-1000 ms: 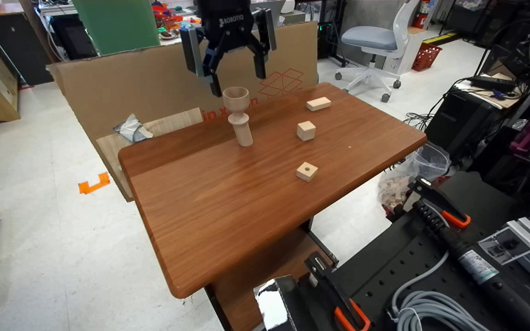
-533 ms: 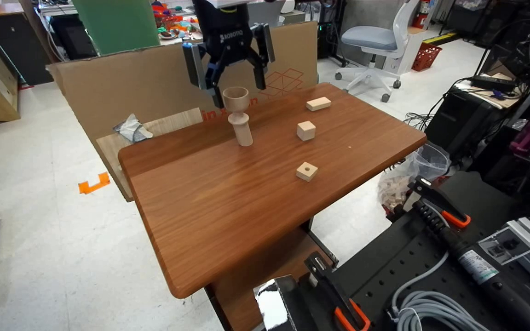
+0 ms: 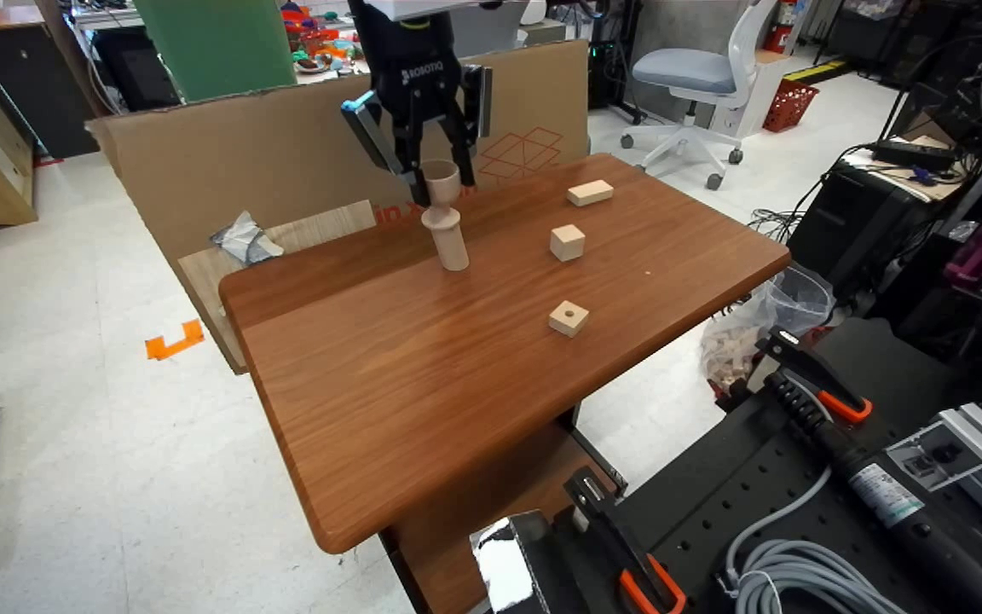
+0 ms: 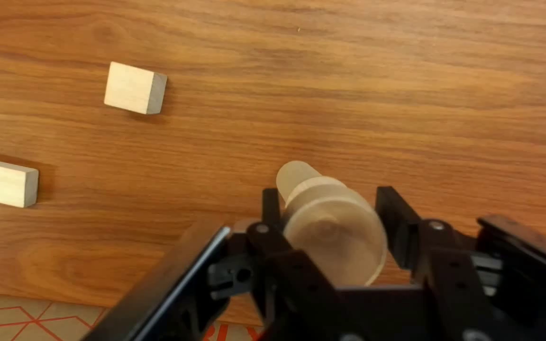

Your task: Move the wooden cup from the cylinder to the square block

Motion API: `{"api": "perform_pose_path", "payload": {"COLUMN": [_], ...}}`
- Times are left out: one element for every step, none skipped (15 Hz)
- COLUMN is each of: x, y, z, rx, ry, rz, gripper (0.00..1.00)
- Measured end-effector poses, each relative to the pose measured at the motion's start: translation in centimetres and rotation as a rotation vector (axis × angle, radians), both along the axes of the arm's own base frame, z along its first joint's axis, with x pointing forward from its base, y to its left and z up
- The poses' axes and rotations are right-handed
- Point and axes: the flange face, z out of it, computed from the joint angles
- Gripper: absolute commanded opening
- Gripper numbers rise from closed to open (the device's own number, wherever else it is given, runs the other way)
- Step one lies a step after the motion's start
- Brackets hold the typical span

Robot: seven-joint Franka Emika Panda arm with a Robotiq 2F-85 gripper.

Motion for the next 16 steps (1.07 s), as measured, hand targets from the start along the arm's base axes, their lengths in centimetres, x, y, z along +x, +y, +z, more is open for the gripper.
{"api": "perform_pose_path", "payload": {"x": [0.1,0.1,0.1,0.2,0.2,0.2,-0.1,-0.6,-1.2,-2.1,-3.1,-4.2,-5.2,-6.3,-7.3,-8.2], "y": [0.1,0.2,0.4,0.5,0.5,0.5,0.5,0.5,0.4,0.4,0.5,0.7,0.9,1.3,1.7,2.3], "z": [0.1,0.1,0.2,0.4,0.8,1.4,2.2,3.0,3.8,4.5,5.0,5.3,5.3,5.1,4.7,4.1], "rx": [0.000,0.001,0.002,0.001,0.001,0.001,0.001,0.000,-0.002,-0.005,-0.009,-0.014,-0.020,-0.026,-0.031,-0.036], "ry": [-0.002,-0.003,-0.006,-0.009,-0.015,-0.022,-0.028,-0.032,-0.034,-0.033,-0.029,-0.021,-0.012,0.000,0.015,0.032], "rz": [0.003,0.007,0.011,0.014,0.016,0.019,0.022,0.025,0.027,0.030,0.035,0.040,0.046,0.052,0.059,0.069], "gripper": [0.28,0.28,0.28,0.28,0.28,0.28,0.28,0.28,0.28,0.28,0.28,0.28,0.28,0.28,0.28,0.28]}}
